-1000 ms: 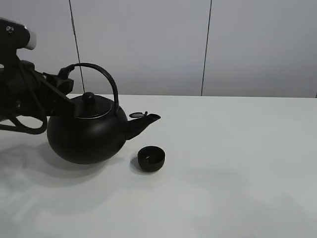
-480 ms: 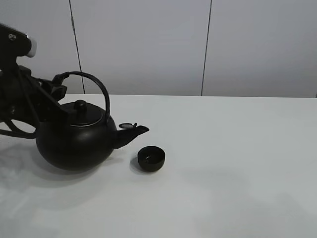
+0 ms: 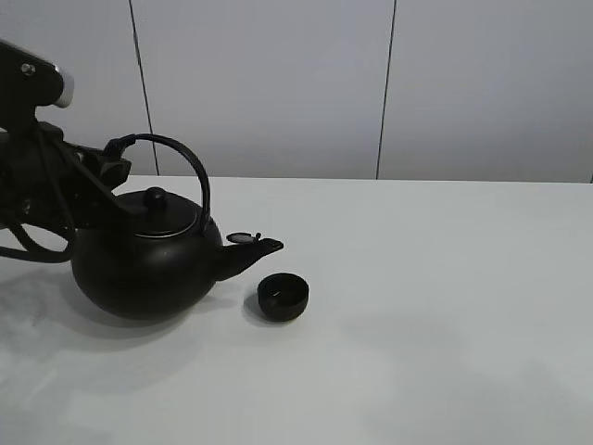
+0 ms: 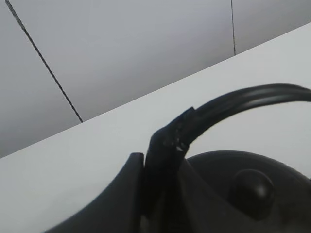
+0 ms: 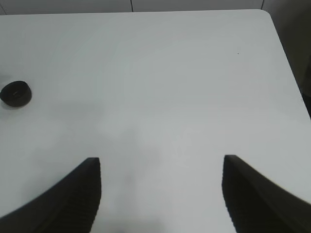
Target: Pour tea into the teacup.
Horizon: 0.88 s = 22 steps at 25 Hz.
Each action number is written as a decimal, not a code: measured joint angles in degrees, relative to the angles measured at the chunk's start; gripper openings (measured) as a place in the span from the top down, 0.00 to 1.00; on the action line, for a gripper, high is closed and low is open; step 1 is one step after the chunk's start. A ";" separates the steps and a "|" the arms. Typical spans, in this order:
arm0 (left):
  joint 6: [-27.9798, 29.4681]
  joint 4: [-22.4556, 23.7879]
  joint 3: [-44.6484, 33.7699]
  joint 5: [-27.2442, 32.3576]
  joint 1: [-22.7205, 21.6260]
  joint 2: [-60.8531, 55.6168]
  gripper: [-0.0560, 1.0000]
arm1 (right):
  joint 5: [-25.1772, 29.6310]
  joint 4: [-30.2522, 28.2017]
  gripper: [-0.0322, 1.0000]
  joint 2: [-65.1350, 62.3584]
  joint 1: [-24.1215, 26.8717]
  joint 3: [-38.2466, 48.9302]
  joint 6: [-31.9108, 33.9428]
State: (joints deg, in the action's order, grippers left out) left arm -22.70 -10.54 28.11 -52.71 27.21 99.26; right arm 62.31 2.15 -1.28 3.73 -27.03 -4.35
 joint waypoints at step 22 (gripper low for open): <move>-2.73 0.10 0.00 0.11 0.00 0.00 0.84 | 0.00 0.00 0.50 0.00 0.00 0.00 0.00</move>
State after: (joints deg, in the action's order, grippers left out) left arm -25.43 -10.44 28.11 -52.60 27.21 99.26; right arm 62.31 2.15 -1.28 3.73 -27.03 -4.35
